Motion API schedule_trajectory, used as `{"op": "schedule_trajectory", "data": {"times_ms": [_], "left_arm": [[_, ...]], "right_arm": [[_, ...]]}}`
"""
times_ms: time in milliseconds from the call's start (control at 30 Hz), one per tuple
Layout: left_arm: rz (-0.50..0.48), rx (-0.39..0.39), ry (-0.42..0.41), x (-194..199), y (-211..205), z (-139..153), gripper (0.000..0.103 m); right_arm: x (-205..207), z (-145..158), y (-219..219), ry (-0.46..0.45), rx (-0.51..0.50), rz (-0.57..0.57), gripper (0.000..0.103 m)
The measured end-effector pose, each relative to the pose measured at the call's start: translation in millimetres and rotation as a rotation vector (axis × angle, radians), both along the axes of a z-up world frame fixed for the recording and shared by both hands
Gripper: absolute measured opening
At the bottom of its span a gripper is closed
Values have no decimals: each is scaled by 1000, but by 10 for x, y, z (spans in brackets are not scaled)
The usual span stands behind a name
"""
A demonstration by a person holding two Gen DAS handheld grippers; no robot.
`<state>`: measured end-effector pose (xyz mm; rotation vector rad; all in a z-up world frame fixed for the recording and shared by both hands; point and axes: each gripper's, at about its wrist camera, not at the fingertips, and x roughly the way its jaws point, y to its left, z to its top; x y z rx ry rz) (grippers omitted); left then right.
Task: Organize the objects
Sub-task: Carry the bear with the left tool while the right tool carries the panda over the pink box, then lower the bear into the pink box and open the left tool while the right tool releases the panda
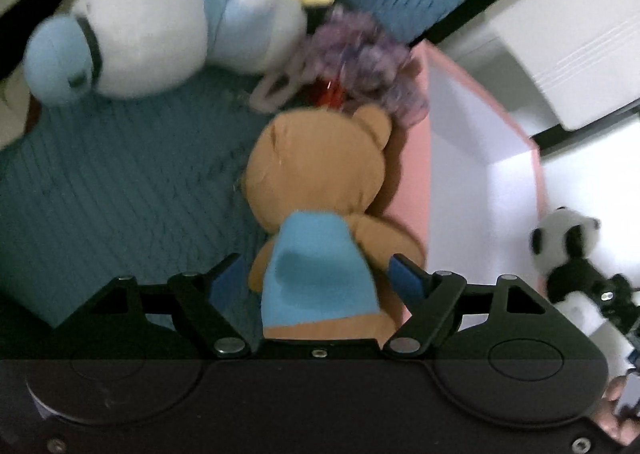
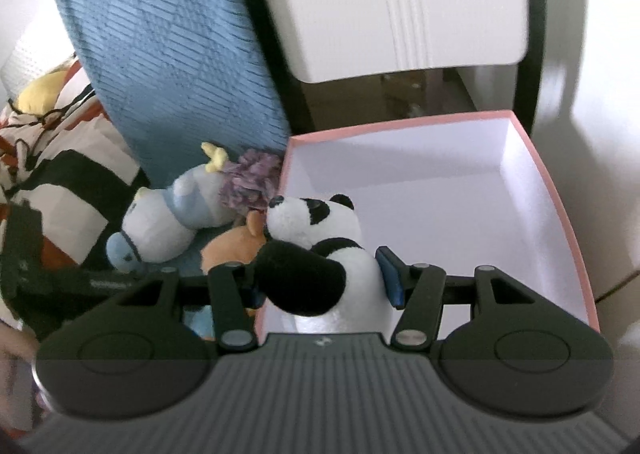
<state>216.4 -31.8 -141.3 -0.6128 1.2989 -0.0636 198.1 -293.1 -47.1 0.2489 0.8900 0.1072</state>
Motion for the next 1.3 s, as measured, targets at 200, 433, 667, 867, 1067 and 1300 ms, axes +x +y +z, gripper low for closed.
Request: {"op": "schedule_trajectory", "data": {"times_ms": [200, 433, 667, 867, 1067, 1300], "left_arm": [[10, -21, 44, 1, -119, -260, 78], [17, -38, 64, 57, -212, -404, 81], [8, -8, 73, 93, -279, -519, 68], [17, 46, 23, 85, -283, -374, 58], [8, 87, -96, 94, -274, 38, 57], [-6, 105, -220, 81, -296, 507, 57]], "right_arm": [[-60, -9, -130, -2, 0, -23, 57], [-110, -96, -236, 19, 5, -43, 57], [-137, -99, -335, 22, -25, -53, 57], [-133, -152, -430, 38, -74, -61, 57], [-167, -168, -506, 27, -68, -68, 57], [-169, -219, -594, 29, -68, -67, 57]]}}
